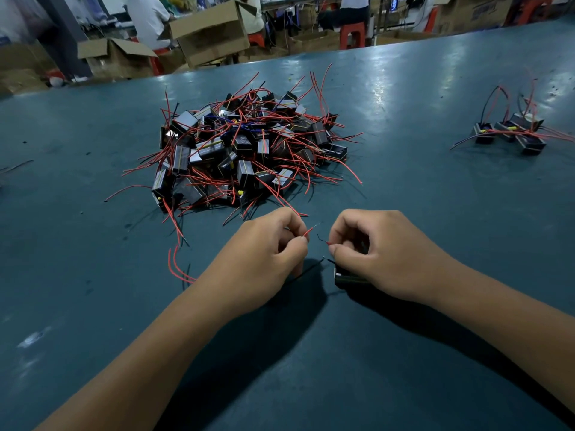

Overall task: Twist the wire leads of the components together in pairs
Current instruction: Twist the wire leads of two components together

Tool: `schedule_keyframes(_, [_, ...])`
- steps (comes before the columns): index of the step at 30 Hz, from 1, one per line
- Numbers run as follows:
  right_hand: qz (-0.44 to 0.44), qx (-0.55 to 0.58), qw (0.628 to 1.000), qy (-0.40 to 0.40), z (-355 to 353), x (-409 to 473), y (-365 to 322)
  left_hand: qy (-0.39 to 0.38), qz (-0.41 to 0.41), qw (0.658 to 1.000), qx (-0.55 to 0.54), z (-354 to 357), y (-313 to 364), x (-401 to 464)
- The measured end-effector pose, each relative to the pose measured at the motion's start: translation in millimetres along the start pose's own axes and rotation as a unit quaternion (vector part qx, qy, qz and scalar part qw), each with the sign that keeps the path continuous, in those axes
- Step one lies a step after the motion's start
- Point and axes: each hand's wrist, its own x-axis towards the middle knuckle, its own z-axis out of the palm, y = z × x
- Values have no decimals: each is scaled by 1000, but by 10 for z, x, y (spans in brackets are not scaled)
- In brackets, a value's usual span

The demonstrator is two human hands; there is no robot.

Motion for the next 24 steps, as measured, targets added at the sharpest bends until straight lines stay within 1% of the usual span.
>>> schedule_keyframes(9, [2,-52,999,-1,-53,0,-47,7,3,1000,4,23,15,-1])
schedule_keyframes(11, [5,-55,998,0,-72,-4,-64,24,23,999,9,12,24,5])
schedule_keyframes(13, [7,-50,999,3,-87,-7,-79,37,52,997,41,3,32,9])
schedule_keyframes(15, [9,-45,999,5,-90,-8,-87,39,60,996,53,4,24,11])
schedule_keyframes(24, [40,3,999,5,-57,-3,-59,30,38,999,-21,44,-5,27])
